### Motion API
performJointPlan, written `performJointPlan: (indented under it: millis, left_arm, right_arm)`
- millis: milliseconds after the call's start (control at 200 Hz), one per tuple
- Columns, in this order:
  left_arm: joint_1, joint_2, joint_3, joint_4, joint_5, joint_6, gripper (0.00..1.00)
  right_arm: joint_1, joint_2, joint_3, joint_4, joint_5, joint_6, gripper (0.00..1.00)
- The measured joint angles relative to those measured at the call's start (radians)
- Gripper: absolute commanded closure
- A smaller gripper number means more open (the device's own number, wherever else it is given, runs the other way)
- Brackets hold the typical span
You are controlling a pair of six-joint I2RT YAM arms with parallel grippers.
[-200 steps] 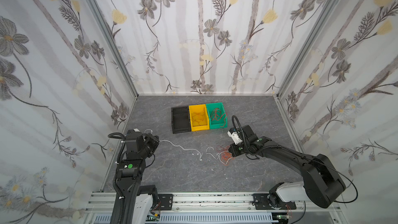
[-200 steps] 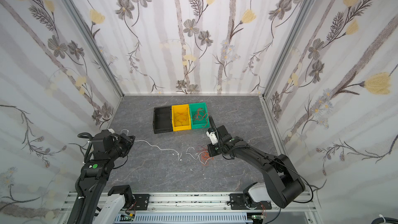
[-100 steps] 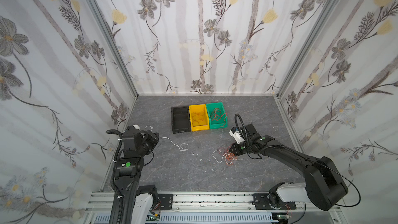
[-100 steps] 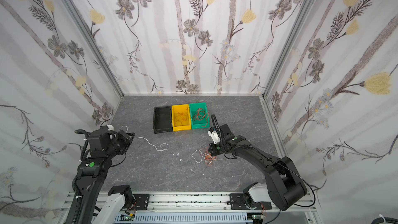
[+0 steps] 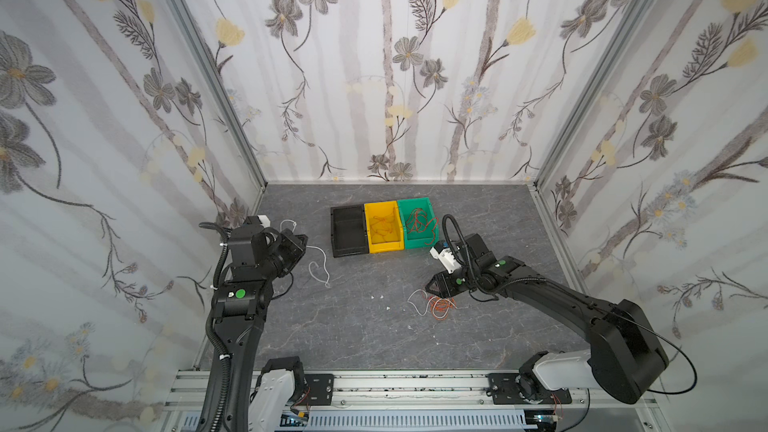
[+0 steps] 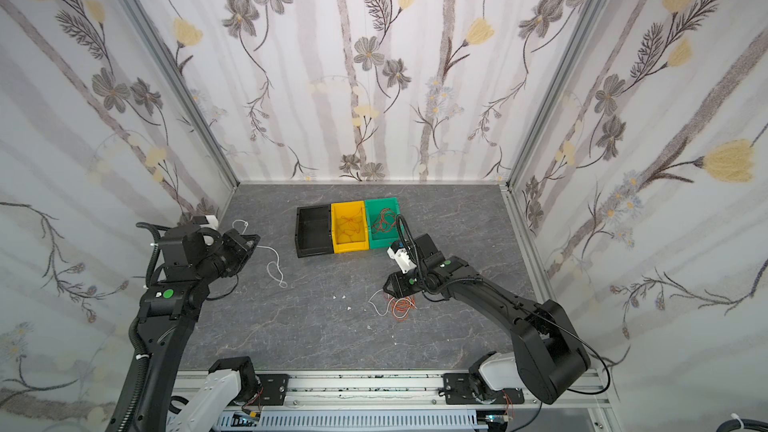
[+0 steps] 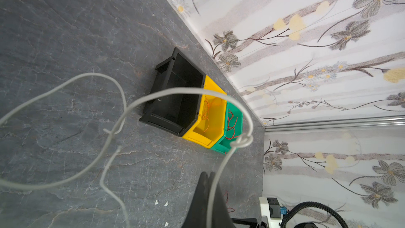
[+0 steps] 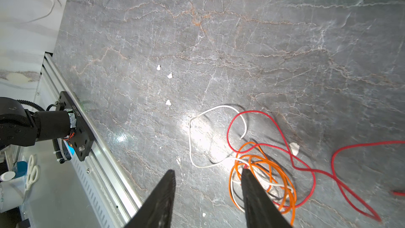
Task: Untangle the cables
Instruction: 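Carry the white wire with the left gripper up over the black bin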
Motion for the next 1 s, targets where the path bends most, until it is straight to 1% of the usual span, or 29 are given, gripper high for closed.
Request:
performJointPlan:
  millis: [60, 145, 260, 355, 420, 540, 665, 764, 999]
  left_arm:
    - [0.0, 0.055, 0.042, 0.011, 0.004, 0.006, 1.0]
    - [-0.006, 0.137, 0.096, 0.042, 0.03, 0.017, 1.0]
    - [-0.033, 0.245, 0.171, 0.071, 0.087, 0.04, 1.0]
    - [-0.06, 0.34, 0.239, 0.09, 0.149, 0.083, 1.0]
    - [-0.076, 0.392, 0.281, 0.089, 0.166, 0.117, 1.0]
    - [-0.093, 0.476, 0.35, 0.077, 0.161, 0.192, 1.0]
    - [-0.103, 0.555, 0.421, 0.076, 0.114, 0.273, 1.0]
    - [-0.118, 0.634, 0.482, 0.08, 0.101, 0.33, 1.0]
    - [-0.158, 0.802, 0.61, 0.08, 0.113, 0.442, 1.0]
  right_arm:
    - [0.0, -0.016, 0.002, 0.0, -0.001, 0.002, 0.34]
    - [0.0, -0.041, 0.004, 0.0, -0.008, 0.011, 0.3]
    - [-0.003, -0.073, 0.006, -0.002, -0.007, 0.019, 0.29]
    - [-0.013, -0.096, 0.008, -0.009, -0.004, 0.019, 0.28]
    - [-0.02, -0.108, 0.007, -0.015, 0.0, 0.019, 0.28]
    - [-0.031, -0.128, -0.002, -0.015, 0.002, 0.019, 0.28]
    - [-0.039, -0.147, -0.019, -0.016, 0.005, 0.019, 0.28]
    - [-0.042, -0.157, -0.032, -0.015, 0.008, 0.019, 0.29]
    - [-0.05, -0.171, -0.056, -0.014, 0.019, 0.026, 0.3]
